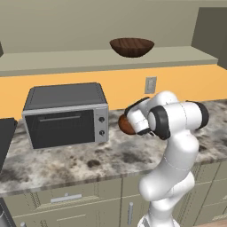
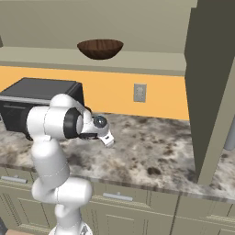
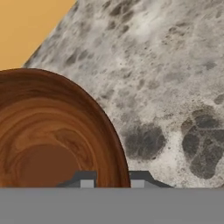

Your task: Pick up the bowls on the counter and stack them on top of one another in the open cabinet. Place the smaller bowl on top of the larger bowl.

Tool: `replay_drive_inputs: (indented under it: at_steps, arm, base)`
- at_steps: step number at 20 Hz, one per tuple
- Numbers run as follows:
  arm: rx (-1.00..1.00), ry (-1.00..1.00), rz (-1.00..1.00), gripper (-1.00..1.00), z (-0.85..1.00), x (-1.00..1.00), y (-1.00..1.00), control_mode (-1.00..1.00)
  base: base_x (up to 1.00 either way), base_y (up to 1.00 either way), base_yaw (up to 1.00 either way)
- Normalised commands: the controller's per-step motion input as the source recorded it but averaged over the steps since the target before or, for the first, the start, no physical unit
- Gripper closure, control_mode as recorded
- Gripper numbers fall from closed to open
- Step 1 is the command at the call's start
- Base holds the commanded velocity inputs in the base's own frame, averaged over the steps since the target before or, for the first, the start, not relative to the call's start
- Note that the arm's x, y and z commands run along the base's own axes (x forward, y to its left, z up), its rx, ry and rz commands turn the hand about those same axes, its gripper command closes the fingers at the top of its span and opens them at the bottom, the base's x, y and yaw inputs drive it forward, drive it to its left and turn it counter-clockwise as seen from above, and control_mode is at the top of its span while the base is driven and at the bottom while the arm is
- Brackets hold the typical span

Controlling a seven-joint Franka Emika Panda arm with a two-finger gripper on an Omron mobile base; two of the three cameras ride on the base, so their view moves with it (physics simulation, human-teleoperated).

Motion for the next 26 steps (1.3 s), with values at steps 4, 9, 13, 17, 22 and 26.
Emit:
replay_drive_inputs:
  at_steps: [4, 9, 13, 17, 22, 26]
  arm:
    - [0.01, -0.04, 0.0, 1.0, 0.15, -0.26, 0.0, -1.0]
    - [0.03, -0.02, 0.0, 1.0, 0.45, -0.44, -0.04, -1.0]
    - [0.1, -0.01, -0.01, 1.0, 0.54, -0.5, -0.27, -1.0]
    - [0.1, 0.0, -0.01, 1.0, 0.59, -0.48, -0.32, -1.0]
    - [0.09, 0.0, 0.0, 1.0, 0.57, -0.49, -0.3, -1.0]
    - [0.07, 0.0, 0.0, 1.0, 0.61, -0.47, -0.24, -1.0]
  base:
    - [0.0, 0.0, 0.0]
    - [0.0, 0.0, 0.0]
    - [0.0, 0.0, 0.0]
    - [0.0, 0.0, 0.0]
    - [0.0, 0.0, 0.0]
    - [0.0, 0.0, 0.0]
